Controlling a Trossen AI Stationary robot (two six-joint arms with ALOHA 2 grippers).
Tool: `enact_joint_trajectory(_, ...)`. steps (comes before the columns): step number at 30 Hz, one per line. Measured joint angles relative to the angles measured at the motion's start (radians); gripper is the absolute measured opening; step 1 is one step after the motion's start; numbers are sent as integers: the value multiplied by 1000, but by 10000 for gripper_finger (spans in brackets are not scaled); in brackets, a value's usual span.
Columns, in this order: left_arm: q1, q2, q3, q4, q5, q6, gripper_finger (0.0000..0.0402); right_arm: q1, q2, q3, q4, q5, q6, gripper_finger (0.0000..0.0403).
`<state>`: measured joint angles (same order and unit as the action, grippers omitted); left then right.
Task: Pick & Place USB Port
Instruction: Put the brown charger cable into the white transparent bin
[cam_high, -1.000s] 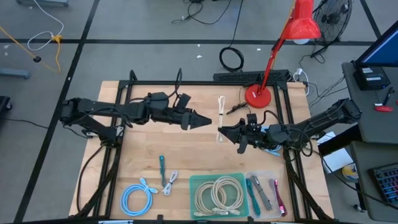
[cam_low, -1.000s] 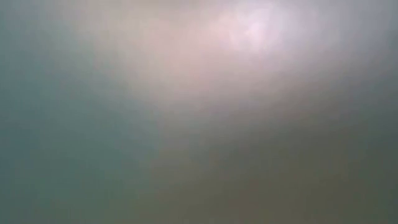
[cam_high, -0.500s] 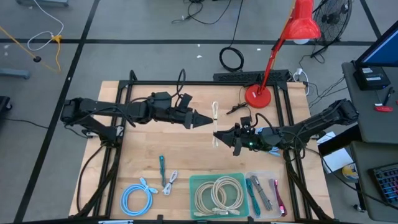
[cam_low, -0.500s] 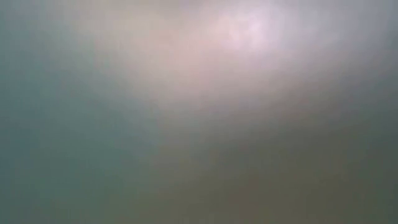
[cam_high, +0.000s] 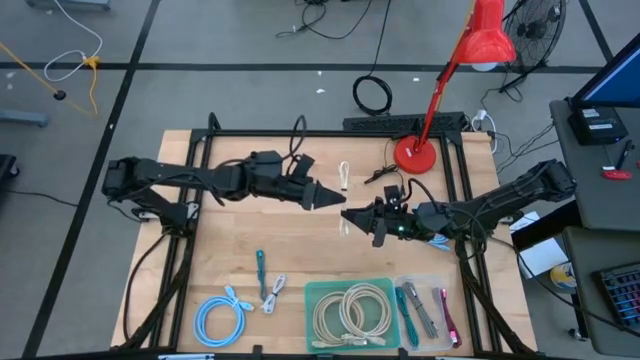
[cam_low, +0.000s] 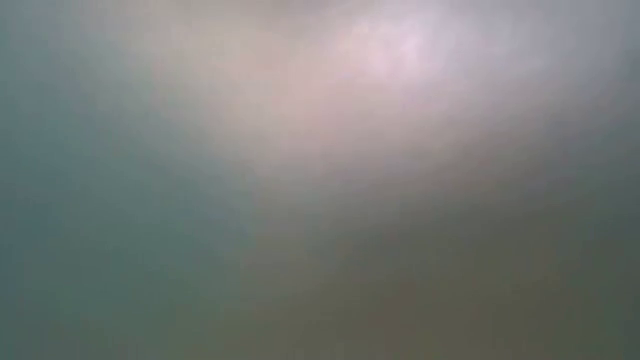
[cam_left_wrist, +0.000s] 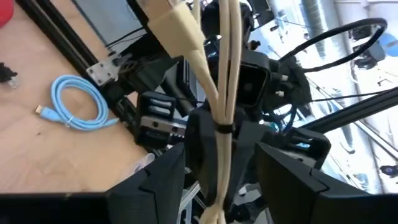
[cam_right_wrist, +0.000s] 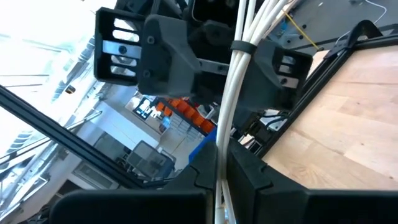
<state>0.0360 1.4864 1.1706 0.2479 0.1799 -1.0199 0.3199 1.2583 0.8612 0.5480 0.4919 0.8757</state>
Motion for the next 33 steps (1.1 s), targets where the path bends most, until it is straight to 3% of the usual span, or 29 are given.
enact_joint_trajectory(15,-1,1,0,-1,4,0,195,-48,88,68,-13,-103,27,10)
enact_joint_trajectory(23,-24,1,0,-13,6,5,189,-52,82,95,-71,-102,11,10)
enact_joint_trajectory(27,-27,1,0,-13,15,9,140,-51,81,95,-77,-102,16,10)
enact_joint_trajectory(33,-26,1,0,-9,34,41,17,-50,80,96,-76,-102,18,10)
